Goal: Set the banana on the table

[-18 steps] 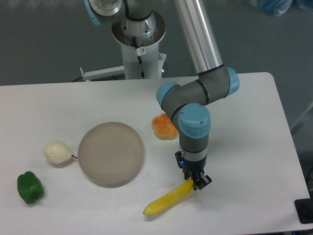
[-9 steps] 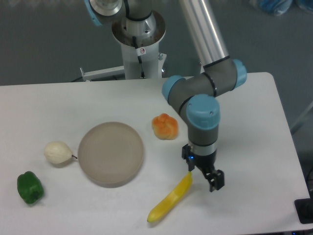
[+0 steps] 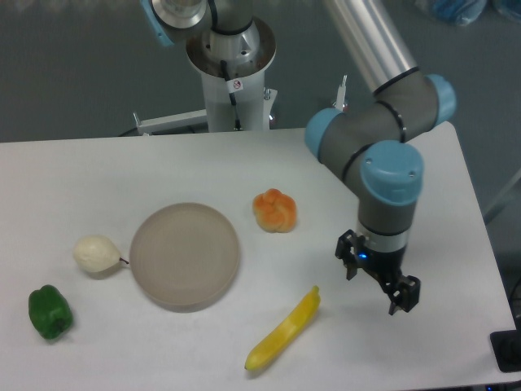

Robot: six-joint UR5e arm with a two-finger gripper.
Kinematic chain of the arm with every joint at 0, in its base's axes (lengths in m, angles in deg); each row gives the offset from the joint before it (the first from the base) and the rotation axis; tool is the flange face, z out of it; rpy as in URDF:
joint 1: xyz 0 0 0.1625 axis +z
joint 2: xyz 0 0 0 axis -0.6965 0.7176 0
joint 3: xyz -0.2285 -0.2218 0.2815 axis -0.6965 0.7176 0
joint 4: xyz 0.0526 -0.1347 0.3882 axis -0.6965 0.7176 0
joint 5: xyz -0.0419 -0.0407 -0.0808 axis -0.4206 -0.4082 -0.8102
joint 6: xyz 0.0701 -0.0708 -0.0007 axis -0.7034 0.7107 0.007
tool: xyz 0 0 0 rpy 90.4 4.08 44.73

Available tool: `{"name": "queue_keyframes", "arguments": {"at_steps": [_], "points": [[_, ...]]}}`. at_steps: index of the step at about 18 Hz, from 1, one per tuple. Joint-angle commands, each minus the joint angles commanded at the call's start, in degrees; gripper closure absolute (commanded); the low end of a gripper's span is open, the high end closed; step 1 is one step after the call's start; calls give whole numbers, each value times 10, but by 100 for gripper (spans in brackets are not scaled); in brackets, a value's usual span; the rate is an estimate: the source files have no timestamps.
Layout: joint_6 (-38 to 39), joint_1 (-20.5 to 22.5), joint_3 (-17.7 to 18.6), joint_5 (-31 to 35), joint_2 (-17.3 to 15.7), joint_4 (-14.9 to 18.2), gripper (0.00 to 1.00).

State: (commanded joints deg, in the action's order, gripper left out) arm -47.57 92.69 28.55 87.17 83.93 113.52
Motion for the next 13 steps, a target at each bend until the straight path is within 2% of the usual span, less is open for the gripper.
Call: {"name": "queue_keyframes", "arguments": {"at_steps": [2,4,5,7,13], "points": [[0,5,-30,-3,8,51,0],[0,15,-50,-3,13,87,0],[-1,16,-52,1,17,94,0],[-3,15,-53,5,31,92,0],[-8,12,-49,12,33,86,0]]}}
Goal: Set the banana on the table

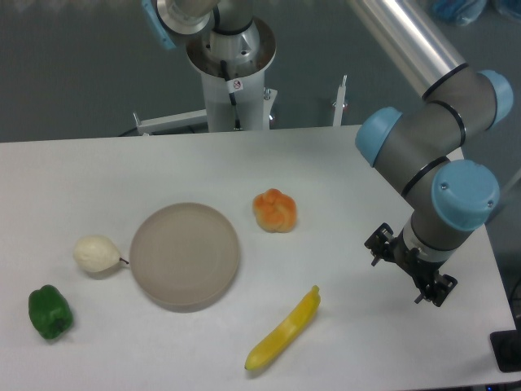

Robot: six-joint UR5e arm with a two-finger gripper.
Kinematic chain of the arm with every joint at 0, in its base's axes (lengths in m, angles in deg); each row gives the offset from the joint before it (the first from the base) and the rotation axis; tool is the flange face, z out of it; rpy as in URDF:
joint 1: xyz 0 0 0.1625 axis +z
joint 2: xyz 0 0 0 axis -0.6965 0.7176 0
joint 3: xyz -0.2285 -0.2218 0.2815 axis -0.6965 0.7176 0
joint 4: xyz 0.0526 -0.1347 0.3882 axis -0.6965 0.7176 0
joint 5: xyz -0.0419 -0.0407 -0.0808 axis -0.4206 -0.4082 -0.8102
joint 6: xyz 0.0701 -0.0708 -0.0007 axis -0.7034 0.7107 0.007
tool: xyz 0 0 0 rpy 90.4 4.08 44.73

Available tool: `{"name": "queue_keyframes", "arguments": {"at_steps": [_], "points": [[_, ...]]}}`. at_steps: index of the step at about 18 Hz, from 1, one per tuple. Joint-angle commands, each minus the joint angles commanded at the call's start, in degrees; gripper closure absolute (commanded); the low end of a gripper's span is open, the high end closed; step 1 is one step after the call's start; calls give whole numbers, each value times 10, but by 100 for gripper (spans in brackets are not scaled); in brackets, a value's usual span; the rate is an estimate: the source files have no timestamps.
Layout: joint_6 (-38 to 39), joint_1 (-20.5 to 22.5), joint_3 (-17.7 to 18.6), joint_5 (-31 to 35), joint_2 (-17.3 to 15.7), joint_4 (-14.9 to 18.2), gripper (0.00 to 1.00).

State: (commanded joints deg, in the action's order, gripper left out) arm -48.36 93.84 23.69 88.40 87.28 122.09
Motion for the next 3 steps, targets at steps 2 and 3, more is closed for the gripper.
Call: {"name": "queue_keyframes", "arguments": {"at_steps": [2,3], "points": [[0,0,2,0,0,-1,0],[0,0,2,0,0,-1,0]]}}
